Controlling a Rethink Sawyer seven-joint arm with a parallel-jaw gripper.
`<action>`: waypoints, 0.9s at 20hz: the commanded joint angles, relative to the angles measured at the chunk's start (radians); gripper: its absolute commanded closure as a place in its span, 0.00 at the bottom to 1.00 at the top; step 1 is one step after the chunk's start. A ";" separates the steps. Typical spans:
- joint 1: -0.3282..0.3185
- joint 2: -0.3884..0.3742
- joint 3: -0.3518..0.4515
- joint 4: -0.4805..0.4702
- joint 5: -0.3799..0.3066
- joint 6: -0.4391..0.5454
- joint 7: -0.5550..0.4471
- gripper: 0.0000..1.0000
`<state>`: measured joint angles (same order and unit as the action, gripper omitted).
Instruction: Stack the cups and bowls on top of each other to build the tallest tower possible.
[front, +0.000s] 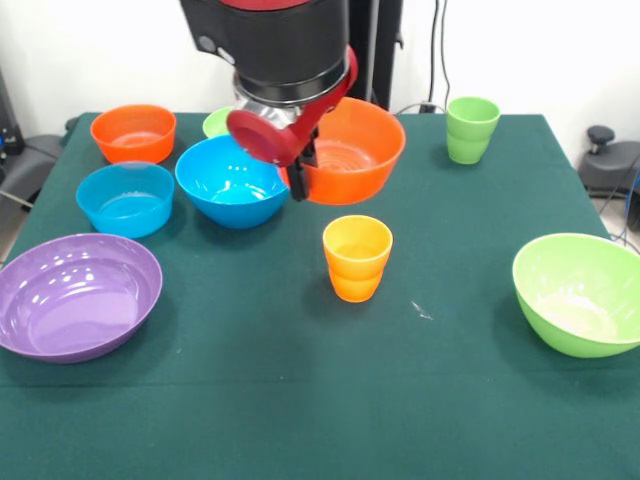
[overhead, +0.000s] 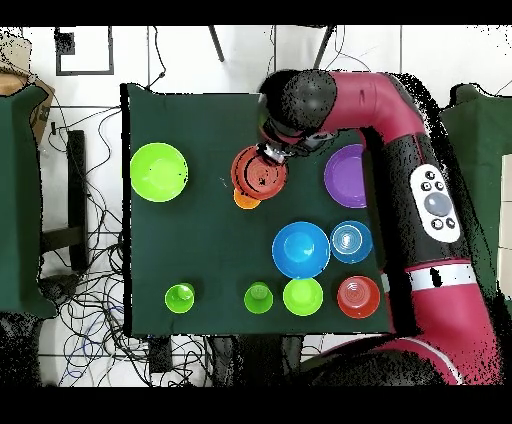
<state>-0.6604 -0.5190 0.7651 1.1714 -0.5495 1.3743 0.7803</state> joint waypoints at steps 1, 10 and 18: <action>-0.014 0.041 0.005 0.015 -0.068 -0.002 -0.291 1.00; 0.032 0.049 -0.025 0.060 -0.064 -0.092 -0.103 1.00; 0.048 0.025 -0.046 0.105 -0.053 -0.148 -0.033 1.00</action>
<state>-0.6568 -0.5087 0.7616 1.1940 -0.5501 1.2864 0.7653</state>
